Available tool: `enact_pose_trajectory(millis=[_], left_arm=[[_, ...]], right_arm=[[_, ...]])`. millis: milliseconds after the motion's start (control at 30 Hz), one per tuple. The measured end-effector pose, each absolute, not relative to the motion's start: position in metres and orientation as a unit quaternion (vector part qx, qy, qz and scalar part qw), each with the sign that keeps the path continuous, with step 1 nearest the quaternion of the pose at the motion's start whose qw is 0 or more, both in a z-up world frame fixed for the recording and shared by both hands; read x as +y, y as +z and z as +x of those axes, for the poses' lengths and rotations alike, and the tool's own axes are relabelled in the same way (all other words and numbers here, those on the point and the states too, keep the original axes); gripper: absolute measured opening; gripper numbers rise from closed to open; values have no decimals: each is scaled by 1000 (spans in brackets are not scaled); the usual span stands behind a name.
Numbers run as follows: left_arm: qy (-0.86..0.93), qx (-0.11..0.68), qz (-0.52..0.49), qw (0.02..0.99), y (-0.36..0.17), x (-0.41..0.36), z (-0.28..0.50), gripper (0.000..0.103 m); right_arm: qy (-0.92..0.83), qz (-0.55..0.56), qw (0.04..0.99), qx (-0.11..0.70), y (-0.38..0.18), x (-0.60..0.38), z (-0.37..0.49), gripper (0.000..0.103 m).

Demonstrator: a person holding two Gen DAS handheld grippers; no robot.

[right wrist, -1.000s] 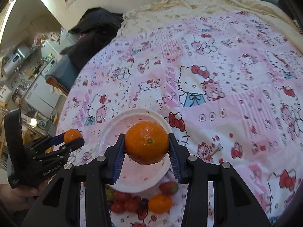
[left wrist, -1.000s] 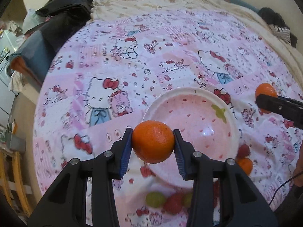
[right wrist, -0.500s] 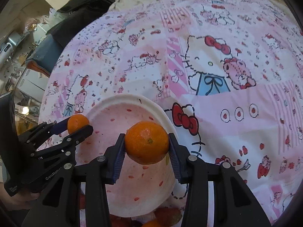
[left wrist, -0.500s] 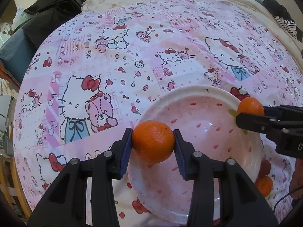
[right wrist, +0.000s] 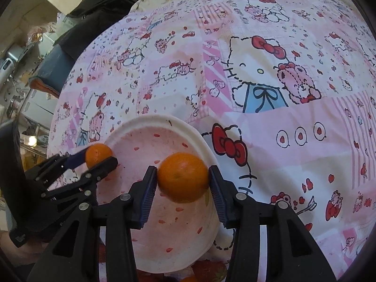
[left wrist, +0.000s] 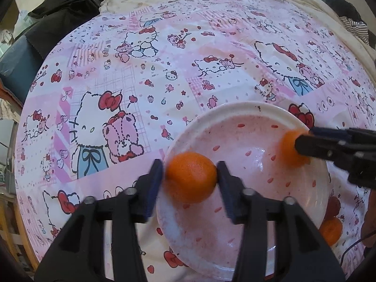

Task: Organize fruits
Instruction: 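Carry both oranges over the pink plate and open both tools to drop them, then lift both tools away from the plate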

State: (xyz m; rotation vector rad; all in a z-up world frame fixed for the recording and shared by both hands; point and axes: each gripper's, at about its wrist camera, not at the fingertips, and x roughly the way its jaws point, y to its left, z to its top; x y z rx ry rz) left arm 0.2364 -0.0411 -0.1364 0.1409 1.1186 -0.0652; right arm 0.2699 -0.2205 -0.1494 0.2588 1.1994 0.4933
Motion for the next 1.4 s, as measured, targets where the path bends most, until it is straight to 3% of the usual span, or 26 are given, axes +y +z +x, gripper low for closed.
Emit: enact_pose_trajectory(millis=[67, 233, 300, 467, 1400], left_arm=[[-34, 524, 64, 849, -133, -41, 234, 68], [-41, 519, 63, 852, -125, -41, 229, 75], [-47, 516, 60, 853, -122, -40, 227, 84], [-50, 509, 59, 857, -115, -38, 220, 85], [-13, 462, 9, 887, -51, -16, 157, 86]], right_arm=[[234, 132, 789, 552, -145, -223, 271, 55], [236, 142, 795, 540, -136, -228, 272, 75], [235, 148, 796, 537, -133, -229, 271, 84], [227, 159, 806, 523, -123, -234, 269, 98], [207, 157, 839, 477, -60, -267, 201, 98]])
